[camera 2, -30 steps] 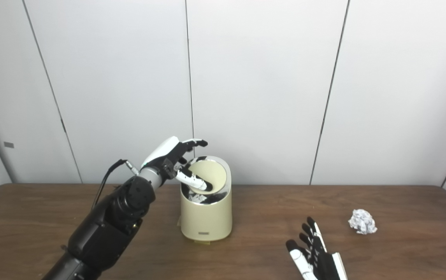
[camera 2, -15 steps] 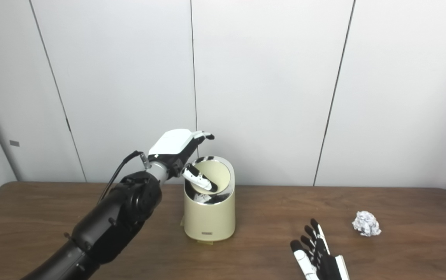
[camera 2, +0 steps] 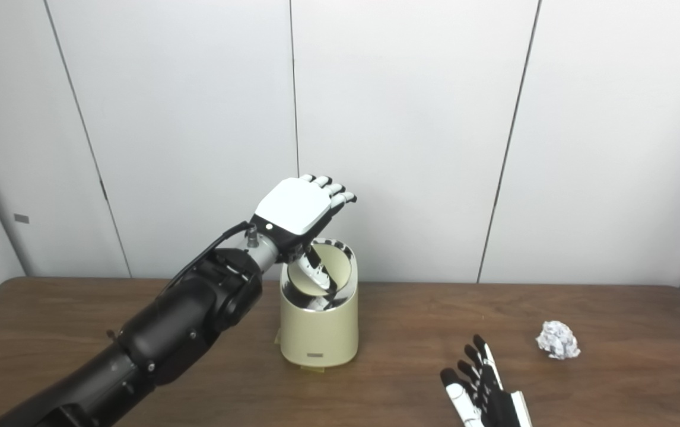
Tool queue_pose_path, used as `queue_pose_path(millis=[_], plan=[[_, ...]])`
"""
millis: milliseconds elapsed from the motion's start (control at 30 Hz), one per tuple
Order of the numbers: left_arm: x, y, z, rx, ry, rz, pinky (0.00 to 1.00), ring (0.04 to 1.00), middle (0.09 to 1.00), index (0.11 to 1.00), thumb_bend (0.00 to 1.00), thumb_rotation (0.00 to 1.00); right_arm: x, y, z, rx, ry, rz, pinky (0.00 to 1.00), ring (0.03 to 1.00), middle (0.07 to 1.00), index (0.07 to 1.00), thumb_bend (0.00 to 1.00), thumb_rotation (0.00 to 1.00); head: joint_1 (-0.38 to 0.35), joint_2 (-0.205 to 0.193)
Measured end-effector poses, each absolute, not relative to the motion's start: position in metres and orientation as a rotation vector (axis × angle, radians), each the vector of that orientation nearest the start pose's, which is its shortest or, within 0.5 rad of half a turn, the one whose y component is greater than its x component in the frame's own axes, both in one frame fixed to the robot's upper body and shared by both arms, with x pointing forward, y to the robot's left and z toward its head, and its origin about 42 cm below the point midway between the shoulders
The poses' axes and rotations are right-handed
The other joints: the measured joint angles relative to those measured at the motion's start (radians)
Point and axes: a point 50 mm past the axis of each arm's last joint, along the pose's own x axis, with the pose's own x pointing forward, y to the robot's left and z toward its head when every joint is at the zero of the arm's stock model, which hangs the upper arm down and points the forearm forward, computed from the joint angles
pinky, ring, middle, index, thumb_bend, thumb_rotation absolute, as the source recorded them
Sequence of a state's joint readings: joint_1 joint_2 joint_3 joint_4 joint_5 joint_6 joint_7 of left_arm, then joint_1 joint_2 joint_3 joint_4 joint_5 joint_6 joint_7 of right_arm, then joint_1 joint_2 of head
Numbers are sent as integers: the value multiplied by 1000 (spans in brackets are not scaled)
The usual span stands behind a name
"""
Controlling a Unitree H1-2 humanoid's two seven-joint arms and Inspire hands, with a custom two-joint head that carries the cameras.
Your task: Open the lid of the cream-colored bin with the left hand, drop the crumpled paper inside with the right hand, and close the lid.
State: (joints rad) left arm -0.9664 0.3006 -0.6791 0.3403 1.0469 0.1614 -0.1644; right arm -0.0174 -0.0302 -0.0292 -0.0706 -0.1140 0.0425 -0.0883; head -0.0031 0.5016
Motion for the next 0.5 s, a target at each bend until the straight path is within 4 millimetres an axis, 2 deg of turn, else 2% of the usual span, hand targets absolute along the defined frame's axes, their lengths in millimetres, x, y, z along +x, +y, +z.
queue_pose_path(millis=[233,367,400,500], plan=[[489,106,317,1659,-533,-291,921,930,911,920,965,0,290,-231,118,-134,-50,-120,806,900,958,985,571,731,3,3],[482,121,318,1480,-431,-317,863,902,906,910,908,28,290,-230,118,-127,-51,-118,802,895,954,983,576,736,5,6],[479,124,321,1414,-406,-325,859,903,909,911,888,36,290,-230,119,-129,-51,-119,803,895,953,981,579,738,5,8],[474,140,335,1199,-334,-322,761,864,881,881,825,63,290,-231,119,-132,-49,-120,808,900,955,982,582,745,9,9]])
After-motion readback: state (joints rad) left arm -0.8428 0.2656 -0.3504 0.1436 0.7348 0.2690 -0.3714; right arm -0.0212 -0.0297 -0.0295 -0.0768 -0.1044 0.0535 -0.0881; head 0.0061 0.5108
